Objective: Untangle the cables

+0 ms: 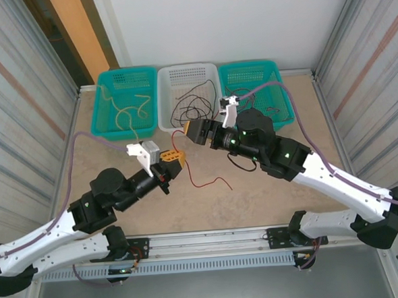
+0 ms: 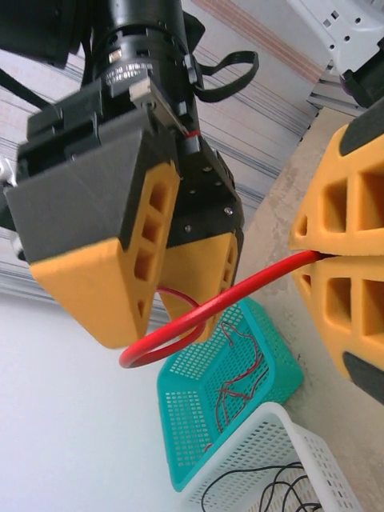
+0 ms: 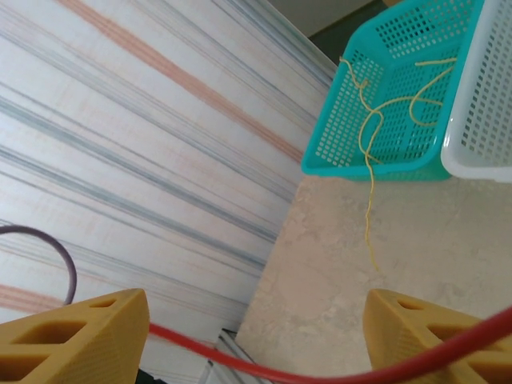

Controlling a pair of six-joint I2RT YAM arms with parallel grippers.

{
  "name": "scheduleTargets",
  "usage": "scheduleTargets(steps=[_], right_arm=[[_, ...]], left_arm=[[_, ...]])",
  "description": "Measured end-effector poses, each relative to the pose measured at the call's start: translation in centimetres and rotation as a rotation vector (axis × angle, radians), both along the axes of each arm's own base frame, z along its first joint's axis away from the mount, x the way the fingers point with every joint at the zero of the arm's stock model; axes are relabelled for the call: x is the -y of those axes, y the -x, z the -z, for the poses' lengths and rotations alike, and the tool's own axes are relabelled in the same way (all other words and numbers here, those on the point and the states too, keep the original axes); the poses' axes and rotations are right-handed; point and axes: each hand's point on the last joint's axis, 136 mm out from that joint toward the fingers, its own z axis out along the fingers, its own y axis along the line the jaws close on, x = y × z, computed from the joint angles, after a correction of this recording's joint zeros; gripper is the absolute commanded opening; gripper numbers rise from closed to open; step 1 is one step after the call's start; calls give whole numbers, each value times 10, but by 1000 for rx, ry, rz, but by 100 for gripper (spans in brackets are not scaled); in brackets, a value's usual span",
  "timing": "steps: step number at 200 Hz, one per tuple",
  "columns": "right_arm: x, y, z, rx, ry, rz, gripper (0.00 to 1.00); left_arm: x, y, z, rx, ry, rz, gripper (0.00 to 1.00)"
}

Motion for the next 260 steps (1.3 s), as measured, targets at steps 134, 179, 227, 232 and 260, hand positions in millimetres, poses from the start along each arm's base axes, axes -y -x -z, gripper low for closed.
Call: scheduleTargets(steps=[134,179,227,232,260], right_arm=[[1,-24,-51,78,-27,6,0],[-11,-19,-36,46,4,-52,0],[-13,-18,-34,44,9,-67,0],[-13,-18,-34,46,10,-68,0],[-11,-18,-38,64,16,-68,0]], left_arm=[[33,-5,48,-40,-177,56,0],[54,0,71,-79,-237,154,0],[58,-5,74,-109,-237,189,0],[57,-5,73,-109,-233,189,0],[52,-5,65,-110,-211,179,7]])
